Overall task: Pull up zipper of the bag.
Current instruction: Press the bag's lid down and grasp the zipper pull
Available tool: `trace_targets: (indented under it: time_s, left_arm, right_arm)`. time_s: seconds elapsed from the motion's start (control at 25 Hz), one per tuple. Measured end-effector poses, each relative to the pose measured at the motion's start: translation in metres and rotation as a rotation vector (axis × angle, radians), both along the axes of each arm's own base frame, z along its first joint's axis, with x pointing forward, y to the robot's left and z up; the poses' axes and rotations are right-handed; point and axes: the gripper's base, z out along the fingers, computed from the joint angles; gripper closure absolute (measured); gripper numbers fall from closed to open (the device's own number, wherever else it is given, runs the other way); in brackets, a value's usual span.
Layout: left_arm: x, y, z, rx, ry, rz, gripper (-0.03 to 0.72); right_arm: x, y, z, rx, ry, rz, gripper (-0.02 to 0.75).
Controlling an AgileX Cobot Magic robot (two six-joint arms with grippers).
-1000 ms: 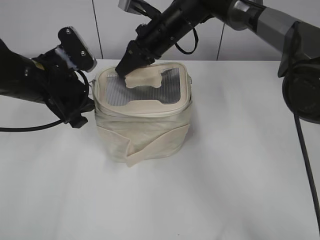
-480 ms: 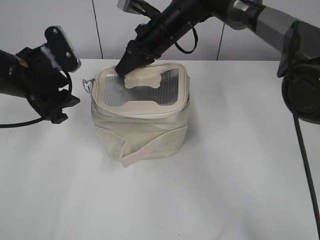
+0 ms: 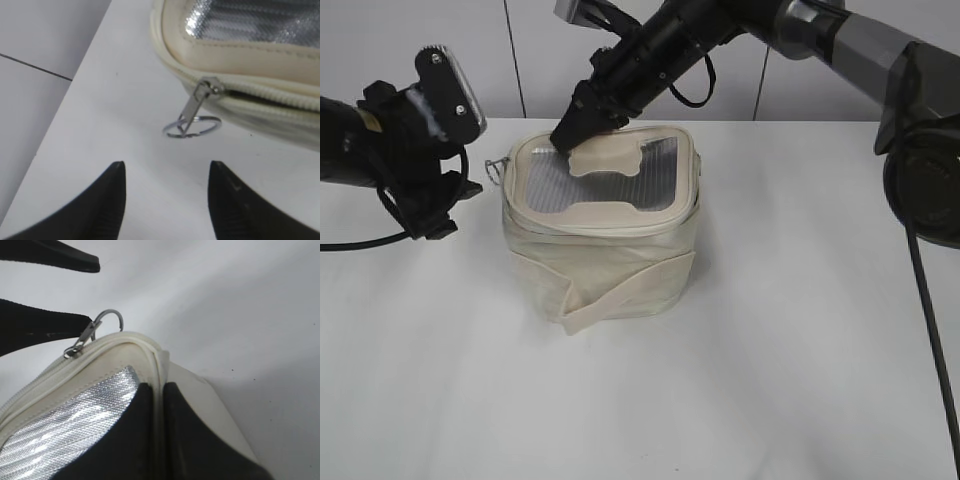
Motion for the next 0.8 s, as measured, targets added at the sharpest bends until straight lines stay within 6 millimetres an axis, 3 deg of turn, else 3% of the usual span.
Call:
trace_targets:
  time_s: [0.48, 0.64, 0.8]
  left_arm:
    - [0.002, 0.000, 0.002, -0.102, 0.150, 0.102, 0.354]
    - [0.002, 0.020, -0.002, -0.192, 0.311, 0.201, 0.378]
    - [0.003, 0.056, 0.003, -0.488, 0.472, 0.224, 0.391]
  right_arm:
    - [0.000, 0.000, 0.000, 0.000, -0.003, 0.003, 0.696]
    - [0.000, 0.000, 0.000, -0.001, -0.004, 0.003, 0.696]
    - [0.000, 0.000, 0.000, -0.001, -0.004, 0.003, 0.696]
